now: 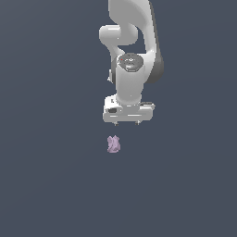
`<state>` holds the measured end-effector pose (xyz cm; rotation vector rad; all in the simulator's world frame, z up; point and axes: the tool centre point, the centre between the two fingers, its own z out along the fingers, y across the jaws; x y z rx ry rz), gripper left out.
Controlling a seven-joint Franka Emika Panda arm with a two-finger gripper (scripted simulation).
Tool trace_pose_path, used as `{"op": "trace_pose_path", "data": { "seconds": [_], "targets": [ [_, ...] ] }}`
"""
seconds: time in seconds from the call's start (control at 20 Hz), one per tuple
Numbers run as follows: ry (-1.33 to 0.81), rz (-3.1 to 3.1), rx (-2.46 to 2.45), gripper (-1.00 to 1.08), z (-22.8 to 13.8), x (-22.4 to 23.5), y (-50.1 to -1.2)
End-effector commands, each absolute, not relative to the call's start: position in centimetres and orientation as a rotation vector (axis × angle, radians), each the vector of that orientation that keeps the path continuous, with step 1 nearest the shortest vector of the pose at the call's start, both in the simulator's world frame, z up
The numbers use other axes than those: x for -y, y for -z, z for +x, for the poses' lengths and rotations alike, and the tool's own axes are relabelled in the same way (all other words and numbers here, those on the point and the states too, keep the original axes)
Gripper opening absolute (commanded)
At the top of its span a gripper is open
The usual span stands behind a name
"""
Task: Pick up the object and move it to a goal position.
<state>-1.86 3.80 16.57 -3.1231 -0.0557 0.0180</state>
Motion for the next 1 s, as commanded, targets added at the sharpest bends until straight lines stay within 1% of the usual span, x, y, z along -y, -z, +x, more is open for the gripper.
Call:
{"op": "trace_pose_path", "data": {
  "seconds": [0.0,0.4,0.95],
  "targets": [
    [-0.020,-3.123,0.059,1.00,-2.0,-4.2,-16.6],
    [-0.016,-3.125,0.074,1.00,-1.2,-3.0,-15.5],
    [-0.002,-3.134,0.145,1.00,1.3,1.7,-10.5]
  ]
}}
